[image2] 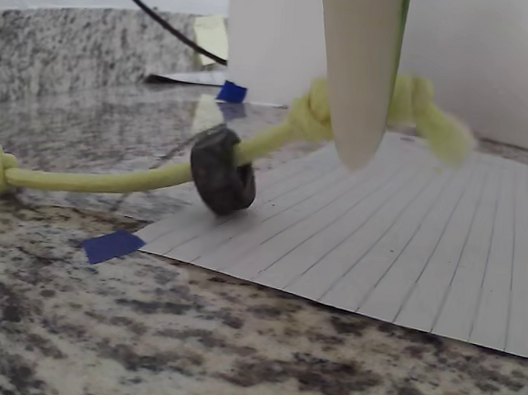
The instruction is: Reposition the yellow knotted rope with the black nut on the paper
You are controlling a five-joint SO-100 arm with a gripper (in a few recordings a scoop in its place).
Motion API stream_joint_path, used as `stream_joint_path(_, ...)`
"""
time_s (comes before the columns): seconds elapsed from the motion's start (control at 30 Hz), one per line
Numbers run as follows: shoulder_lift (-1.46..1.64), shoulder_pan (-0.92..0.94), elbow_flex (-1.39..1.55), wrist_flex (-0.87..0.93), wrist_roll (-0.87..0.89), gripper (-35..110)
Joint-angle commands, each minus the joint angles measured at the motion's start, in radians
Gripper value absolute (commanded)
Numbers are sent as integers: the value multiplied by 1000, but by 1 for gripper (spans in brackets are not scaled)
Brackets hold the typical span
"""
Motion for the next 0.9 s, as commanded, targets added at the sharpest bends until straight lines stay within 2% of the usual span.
stream_joint_path(0.0,109,23,-32,3,-12,0)
stream_joint_path(0.5,443,268,51,-14,-34,0)
stream_joint_path(0.73,535,457,123,-31,-34,0)
stream_joint_path(0.87,606,569,204,-109,-29,0)
